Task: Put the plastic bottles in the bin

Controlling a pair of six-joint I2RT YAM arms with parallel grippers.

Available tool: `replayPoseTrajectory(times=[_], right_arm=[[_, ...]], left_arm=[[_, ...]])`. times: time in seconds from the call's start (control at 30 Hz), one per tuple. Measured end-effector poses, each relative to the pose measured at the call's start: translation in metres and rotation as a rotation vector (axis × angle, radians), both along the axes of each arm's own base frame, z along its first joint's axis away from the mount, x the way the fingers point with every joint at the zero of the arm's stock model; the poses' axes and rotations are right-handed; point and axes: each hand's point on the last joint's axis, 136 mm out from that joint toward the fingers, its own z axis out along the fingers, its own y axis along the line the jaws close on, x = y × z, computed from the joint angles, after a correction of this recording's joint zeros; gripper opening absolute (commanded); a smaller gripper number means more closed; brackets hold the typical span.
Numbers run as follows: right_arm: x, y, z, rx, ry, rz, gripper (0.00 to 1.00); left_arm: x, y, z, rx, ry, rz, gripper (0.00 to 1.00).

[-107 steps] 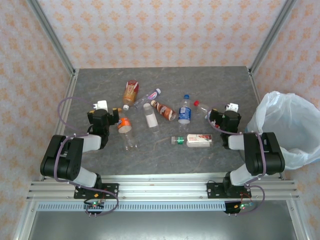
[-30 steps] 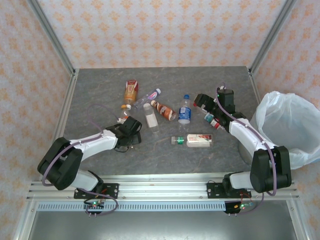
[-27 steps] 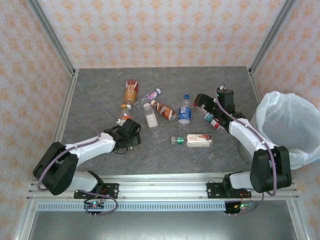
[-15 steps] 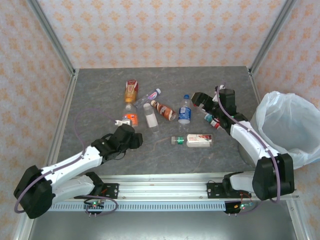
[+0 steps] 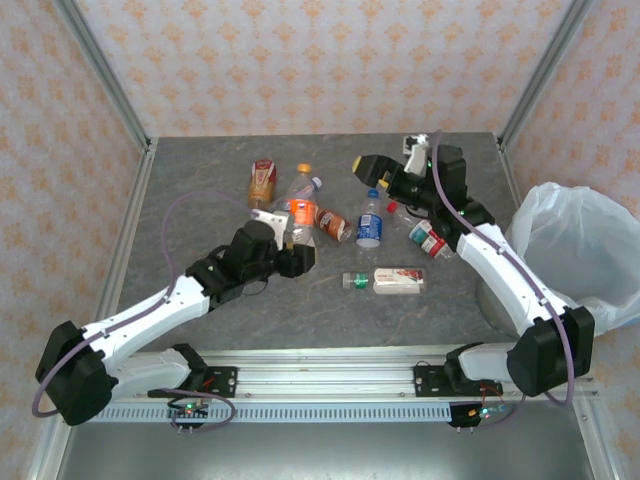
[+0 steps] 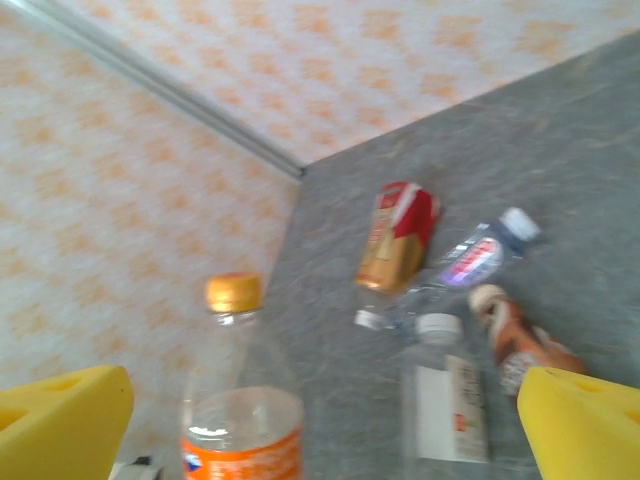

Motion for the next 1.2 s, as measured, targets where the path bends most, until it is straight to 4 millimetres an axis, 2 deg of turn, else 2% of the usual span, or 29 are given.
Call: replayPoseTrajectory(times=[0.13, 0.3, 0.47, 0.6, 0.7, 0.87, 0.97, 1.03, 1.13, 1.2], right_arm=[[-0.003, 0.027, 0.013, -0.007, 0.007, 0.091, 0.98], [-0.001, 0.047, -0.010, -0.053, 0.080, 0.148, 0.83], [0.005, 0.044, -0.031, -0.084, 0.152, 0.112, 0.64], [0.011, 0.038, -0.034, -0.099, 0.156, 0.065, 0.50], [0.015, 0.035, -0.035, -0.108, 0.153, 0.036, 0.34], [0.017, 0.032, -0.035, -0.118, 0.146, 0.018, 0.20], [0.017, 0.032, -0.035, -0.123, 0.141, 0.017, 0.10], [0.017, 0.031, -0.033, -0.126, 0.131, 0.018, 0.00], [0.015, 0.025, -0.025, -0.148, 0.096, -0.002, 0.00], [0.012, 0.017, -0.019, -0.174, 0.071, -0.029, 0.00]], left_arm=[[-0.002, -0.030, 0.014, 0.003, -0.038, -0.115, 0.56], [-0.006, -0.053, 0.007, 0.022, -0.035, -0.213, 0.56], [-0.010, -0.065, 0.002, 0.019, -0.035, -0.254, 0.56], [-0.010, -0.069, 0.001, 0.014, -0.039, -0.263, 0.58], [-0.009, -0.070, 0.002, 0.011, -0.043, -0.263, 0.59], [-0.008, -0.071, 0.000, 0.012, -0.040, -0.262, 0.60], [-0.007, -0.072, -0.001, 0.012, -0.040, -0.263, 0.70], [-0.006, -0.073, 0.000, 0.019, -0.036, -0.262, 0.82], [-0.003, -0.073, 0.003, 0.027, -0.048, -0.256, 0.99], [-0.001, -0.070, 0.005, 0.035, -0.061, -0.245, 1.00]])
